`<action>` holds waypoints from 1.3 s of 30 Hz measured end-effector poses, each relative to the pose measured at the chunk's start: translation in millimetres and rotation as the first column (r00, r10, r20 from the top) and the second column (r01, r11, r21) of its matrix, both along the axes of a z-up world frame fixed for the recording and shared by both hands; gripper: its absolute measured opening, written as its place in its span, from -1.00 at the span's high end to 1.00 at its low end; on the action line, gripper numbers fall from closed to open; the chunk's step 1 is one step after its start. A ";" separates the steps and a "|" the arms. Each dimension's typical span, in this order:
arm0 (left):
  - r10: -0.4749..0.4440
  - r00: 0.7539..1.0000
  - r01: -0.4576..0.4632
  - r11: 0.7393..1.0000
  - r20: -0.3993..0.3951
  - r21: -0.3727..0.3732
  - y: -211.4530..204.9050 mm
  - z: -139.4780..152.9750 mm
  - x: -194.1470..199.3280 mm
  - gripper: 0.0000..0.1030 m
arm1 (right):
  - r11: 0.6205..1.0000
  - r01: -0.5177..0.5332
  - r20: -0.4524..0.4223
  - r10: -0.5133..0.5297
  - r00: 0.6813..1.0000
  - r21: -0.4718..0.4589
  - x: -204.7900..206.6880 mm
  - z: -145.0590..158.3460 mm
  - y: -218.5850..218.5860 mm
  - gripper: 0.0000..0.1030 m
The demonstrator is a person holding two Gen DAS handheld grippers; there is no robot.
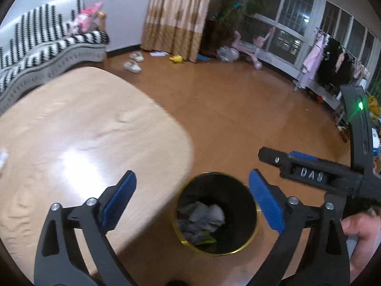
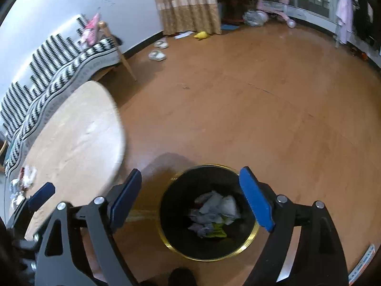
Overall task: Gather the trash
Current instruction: 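Grasp crumpled white paper with the left tool while the right tool grasps a tissue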
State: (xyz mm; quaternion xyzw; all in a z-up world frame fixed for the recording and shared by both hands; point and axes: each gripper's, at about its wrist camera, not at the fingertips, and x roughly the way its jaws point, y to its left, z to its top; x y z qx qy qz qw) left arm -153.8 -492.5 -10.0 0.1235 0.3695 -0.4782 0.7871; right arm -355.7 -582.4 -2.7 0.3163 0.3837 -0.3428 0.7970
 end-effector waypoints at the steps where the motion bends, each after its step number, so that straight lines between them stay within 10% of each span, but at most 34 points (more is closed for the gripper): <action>1: 0.016 1.000 -0.016 1.000 0.013 0.003 9.1 1.2 4.8 -0.81 | 1.000 -0.031 0.013 0.031 0.999 0.002 16.5 4.9 9.2 -0.59; 10: 0.396 0.917 -0.397 0.918 0.037 0.021 174.4 13.1 122.7 -0.81 | 0.947 -0.321 0.078 0.322 0.943 -0.030 154.1 39.2 124.7 -0.61; 19: 0.750 0.656 -0.755 0.654 0.083 0.055 382.9 2.8 237.5 -0.81 | 0.769 -0.639 0.070 0.640 0.766 -0.039 302.0 38.5 293.1 -0.61; 22: 0.793 0.608 -0.794 0.605 0.039 0.066 419.9 -8.0 263.0 -0.81 | 0.681 -0.731 0.038 0.733 0.680 -0.050 344.3 29.1 352.9 -0.61; 28: 0.793 0.609 -0.791 0.605 0.017 0.095 438.9 -26.3 306.7 -0.81 | 0.571 -0.818 -0.047 0.817 0.574 -0.066 392.8 0.5 422.0 -0.61; 33: 0.796 0.605 -0.792 0.600 0.015 0.116 436.6 -40.7 331.3 -0.81 | 0.548 -0.835 -0.085 0.831 0.550 -0.051 413.9 -18.7 438.4 -0.52; 36: 0.801 0.599 -0.795 0.595 -0.003 0.116 441.0 -45.4 337.4 -0.69 | 0.541 -0.839 -0.100 0.833 0.544 -0.060 420.0 -23.8 442.1 -0.20; 39: 0.788 0.615 -0.780 0.613 -0.026 0.126 440.9 -47.6 338.0 -0.09 | 0.526 -0.848 -0.101 0.842 0.530 -0.065 420.4 -22.5 444.9 0.56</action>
